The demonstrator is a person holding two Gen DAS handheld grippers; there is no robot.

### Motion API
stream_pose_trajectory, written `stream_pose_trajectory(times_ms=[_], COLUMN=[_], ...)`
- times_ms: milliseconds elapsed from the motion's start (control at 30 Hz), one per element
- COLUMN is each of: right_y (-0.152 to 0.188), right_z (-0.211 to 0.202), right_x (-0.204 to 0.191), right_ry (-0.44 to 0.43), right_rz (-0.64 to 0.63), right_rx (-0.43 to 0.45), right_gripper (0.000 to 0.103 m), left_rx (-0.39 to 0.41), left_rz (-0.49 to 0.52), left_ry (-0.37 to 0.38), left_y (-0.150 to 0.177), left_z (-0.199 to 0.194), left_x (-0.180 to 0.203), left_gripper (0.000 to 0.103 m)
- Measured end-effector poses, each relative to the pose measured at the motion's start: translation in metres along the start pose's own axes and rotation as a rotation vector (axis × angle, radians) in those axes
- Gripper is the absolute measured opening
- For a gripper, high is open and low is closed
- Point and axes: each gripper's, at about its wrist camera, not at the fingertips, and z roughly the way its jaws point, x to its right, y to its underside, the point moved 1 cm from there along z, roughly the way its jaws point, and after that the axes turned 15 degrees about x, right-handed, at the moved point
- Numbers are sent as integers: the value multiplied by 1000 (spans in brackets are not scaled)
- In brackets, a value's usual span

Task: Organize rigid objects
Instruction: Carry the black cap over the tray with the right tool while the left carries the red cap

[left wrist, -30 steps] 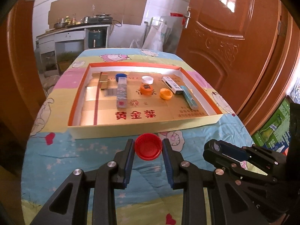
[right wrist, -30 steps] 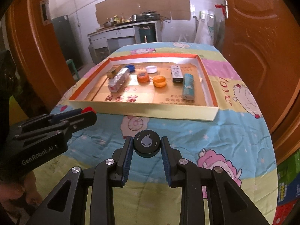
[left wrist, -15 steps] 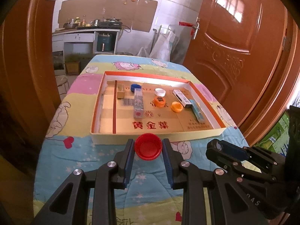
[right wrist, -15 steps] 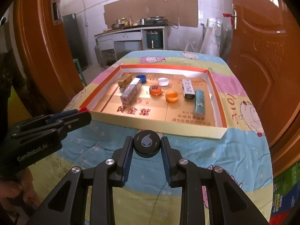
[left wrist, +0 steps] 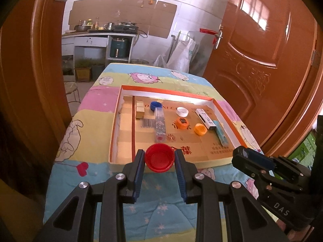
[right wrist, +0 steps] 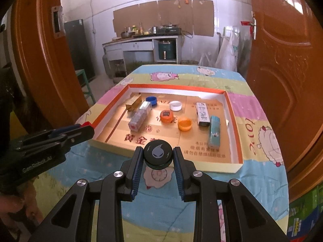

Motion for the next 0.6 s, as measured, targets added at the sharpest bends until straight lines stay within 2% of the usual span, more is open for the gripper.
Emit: stream_pose_trajectory(times_ms=[600], right_y=[-15], right_z=[49], right_x=[8], right_ry=[-33], right_rz=[23], right_rx=[-17], right_gripper=[30], left_rx=[-31], left_rz=[-16], left_ry=[-47], left_y=[-13], left_z=[46], left_x=[-15], left_gripper=[30])
